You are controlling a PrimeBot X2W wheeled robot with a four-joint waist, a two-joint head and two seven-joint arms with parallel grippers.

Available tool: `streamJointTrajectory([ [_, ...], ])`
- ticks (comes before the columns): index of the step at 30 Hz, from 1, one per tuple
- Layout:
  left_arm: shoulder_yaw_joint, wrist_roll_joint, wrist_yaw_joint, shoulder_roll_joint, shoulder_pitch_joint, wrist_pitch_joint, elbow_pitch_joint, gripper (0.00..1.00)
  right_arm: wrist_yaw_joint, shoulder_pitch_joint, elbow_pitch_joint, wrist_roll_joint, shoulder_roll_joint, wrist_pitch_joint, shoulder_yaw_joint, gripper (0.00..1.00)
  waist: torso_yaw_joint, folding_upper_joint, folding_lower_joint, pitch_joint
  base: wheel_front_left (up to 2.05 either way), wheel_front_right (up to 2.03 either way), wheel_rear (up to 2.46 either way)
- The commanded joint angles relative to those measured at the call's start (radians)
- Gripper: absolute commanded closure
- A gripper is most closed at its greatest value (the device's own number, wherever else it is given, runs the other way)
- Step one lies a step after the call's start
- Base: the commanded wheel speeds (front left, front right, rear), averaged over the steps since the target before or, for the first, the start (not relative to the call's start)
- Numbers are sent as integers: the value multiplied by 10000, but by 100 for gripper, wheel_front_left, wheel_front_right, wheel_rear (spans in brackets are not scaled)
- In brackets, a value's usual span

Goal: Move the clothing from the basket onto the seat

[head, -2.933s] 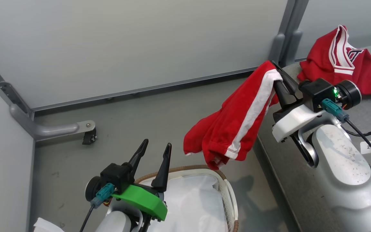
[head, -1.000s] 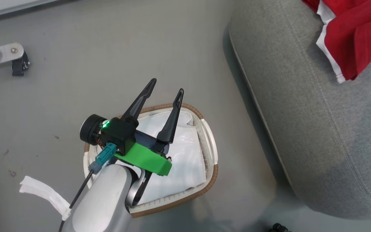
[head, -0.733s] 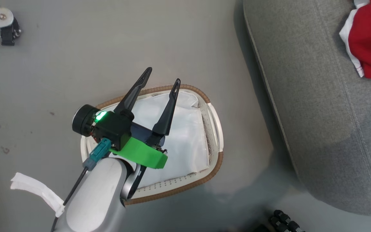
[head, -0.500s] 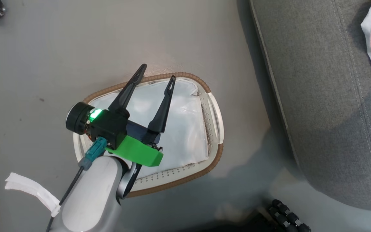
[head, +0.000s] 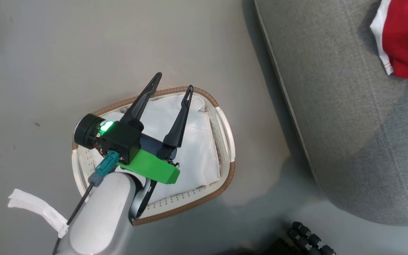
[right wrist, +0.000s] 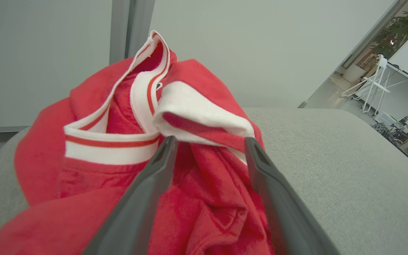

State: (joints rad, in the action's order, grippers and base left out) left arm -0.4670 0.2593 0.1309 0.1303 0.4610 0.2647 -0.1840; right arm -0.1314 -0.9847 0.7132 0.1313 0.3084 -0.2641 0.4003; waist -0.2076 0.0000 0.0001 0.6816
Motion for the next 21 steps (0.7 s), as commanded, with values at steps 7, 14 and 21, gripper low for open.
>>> streamJointTrajectory([
  [7,132,314,-12,-287,-261,-8,-271,0,15,1286,-136,-494,290,-4,-806,0,169,0,-1,-1626,0,0,0],
  [14,326,795,-12,-608,-729,-8,-590,0,15,1673,-458,-766,566,-4,-1486,0,704,0,-1,-3009,0,0,0],
  [21,1073,1109,-13,-714,-1242,-8,-1016,0,15,1939,-529,-1021,179,-2,-1924,0,1317,0,-1,-4276,0,0,0],
])
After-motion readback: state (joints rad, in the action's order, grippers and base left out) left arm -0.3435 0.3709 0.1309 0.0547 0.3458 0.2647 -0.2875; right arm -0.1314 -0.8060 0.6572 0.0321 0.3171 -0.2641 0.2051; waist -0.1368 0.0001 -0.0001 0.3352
